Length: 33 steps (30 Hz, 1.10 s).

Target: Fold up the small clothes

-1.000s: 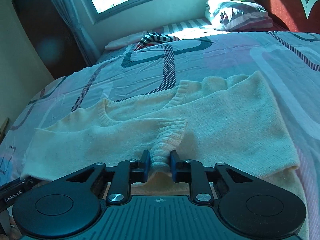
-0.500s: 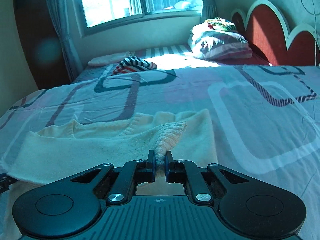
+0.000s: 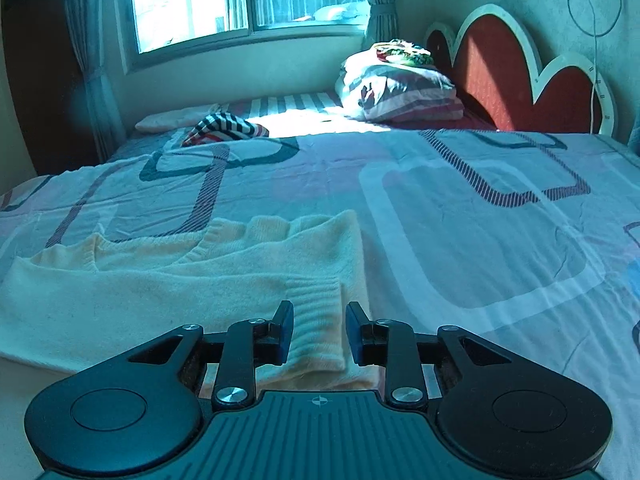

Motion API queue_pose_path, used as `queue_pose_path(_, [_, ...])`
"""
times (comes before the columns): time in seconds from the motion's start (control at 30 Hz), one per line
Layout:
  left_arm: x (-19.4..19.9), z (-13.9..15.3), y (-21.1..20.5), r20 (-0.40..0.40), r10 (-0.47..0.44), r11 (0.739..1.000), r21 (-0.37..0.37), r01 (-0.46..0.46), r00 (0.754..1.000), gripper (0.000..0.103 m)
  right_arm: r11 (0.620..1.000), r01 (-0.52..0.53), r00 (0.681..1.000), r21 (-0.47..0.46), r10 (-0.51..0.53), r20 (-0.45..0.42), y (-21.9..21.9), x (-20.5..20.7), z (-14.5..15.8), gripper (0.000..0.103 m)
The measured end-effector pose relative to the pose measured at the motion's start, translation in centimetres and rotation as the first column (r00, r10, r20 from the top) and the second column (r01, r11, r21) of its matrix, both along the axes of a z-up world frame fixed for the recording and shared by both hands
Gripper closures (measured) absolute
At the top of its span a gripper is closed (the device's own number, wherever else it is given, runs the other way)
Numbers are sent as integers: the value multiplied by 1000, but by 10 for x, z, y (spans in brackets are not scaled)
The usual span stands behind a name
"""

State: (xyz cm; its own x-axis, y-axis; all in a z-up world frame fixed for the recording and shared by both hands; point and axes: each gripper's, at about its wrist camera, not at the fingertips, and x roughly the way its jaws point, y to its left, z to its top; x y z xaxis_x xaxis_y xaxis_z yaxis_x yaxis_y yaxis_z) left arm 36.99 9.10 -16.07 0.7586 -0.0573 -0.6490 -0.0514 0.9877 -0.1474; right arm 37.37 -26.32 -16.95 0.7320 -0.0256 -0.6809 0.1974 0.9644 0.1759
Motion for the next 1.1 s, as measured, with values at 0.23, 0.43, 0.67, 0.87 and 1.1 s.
queue_pose_path(0.23, [32,9,-28,20,-73,995,-67,74,997,47,992,-113,993,59,115,-24,26,20,-2,73])
queue_pose_path(0.43, [72,-13,-55,-49,-100,993,-71,96,994,47,988,-151,987,27,153,-58,42,37,-18,73])
queue_pose_path(0.67, [70,-14,-52,-61,-74,997,-34,72,995,48,993,-120,990,-13,118,-81,27,36,-22,73])
queue_pose_path(0.87, [31,1,-68,-46,-151,987,-62,148,987,47,975,-201,978,89,206,-40,39,6,-1,73])
queue_pose_path(1.1, [-17,-13,-98,-116,-258,964,-94,248,959,47,938,-309,945,155,321,-57,68,-30,3,73])
